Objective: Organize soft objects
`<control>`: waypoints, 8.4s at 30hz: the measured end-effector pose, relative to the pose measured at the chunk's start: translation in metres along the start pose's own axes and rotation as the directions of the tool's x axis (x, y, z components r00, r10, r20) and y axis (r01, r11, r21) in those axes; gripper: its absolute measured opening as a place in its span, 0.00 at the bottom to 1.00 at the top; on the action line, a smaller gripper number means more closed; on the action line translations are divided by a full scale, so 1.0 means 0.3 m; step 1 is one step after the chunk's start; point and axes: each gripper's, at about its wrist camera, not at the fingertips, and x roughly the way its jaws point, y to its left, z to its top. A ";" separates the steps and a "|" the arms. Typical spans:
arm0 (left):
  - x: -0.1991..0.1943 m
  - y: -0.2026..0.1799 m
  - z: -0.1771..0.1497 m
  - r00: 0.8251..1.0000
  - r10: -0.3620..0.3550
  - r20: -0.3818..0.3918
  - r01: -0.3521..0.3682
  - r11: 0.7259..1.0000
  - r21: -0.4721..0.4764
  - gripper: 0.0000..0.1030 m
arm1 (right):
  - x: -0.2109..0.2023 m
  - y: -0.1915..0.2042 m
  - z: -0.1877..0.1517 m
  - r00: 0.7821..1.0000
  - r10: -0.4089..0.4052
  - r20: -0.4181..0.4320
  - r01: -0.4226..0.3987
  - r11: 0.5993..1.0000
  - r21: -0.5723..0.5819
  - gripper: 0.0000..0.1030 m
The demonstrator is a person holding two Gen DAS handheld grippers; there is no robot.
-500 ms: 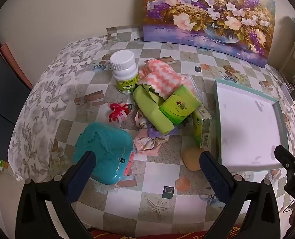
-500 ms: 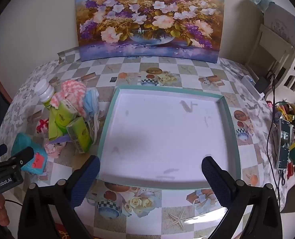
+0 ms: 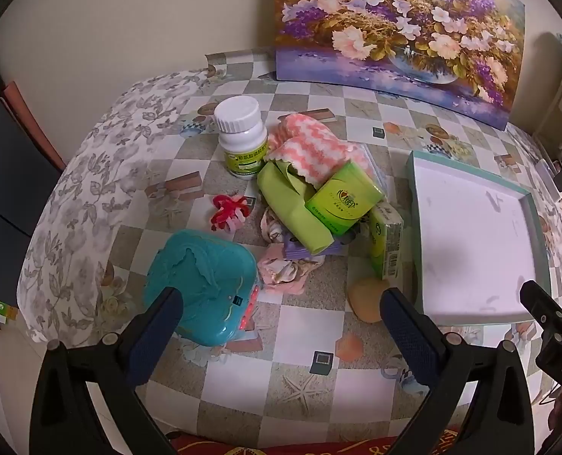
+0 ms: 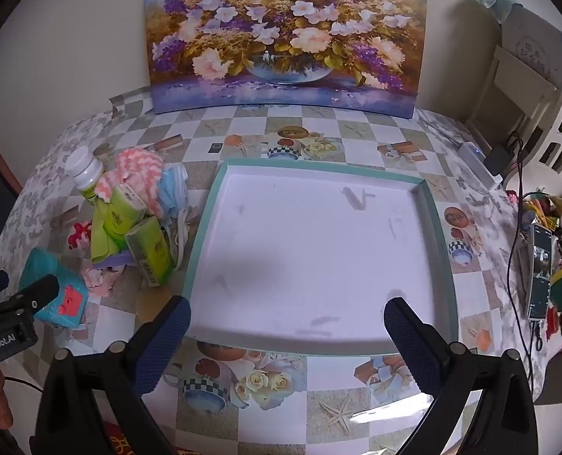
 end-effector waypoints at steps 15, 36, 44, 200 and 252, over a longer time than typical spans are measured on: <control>-0.001 0.002 -0.004 1.000 0.002 -0.002 -0.002 1.000 -0.003 1.00 | -0.007 0.000 -0.008 1.000 -0.001 0.002 0.001 1.000 0.000 1.00; -0.005 0.004 -0.007 1.000 0.003 -0.001 -0.003 1.000 -0.003 1.00 | -0.011 0.004 -0.010 1.000 -0.001 0.003 0.001 1.000 -0.002 1.00; -0.008 0.005 -0.008 1.000 0.002 0.001 -0.002 1.000 -0.001 1.00 | -0.011 0.007 -0.014 1.000 -0.003 0.001 0.003 1.000 -0.004 1.00; 0.201 -0.297 0.302 0.982 -0.188 0.023 0.189 0.972 -0.139 0.98 | 0.211 -0.383 0.144 0.998 -0.017 0.067 -0.009 0.929 0.370 1.00; 0.412 0.272 0.341 0.968 -0.223 -0.112 0.169 0.916 -0.365 0.98 | 0.314 0.453 0.344 0.909 0.326 -0.260 -0.366 0.923 -0.123 1.00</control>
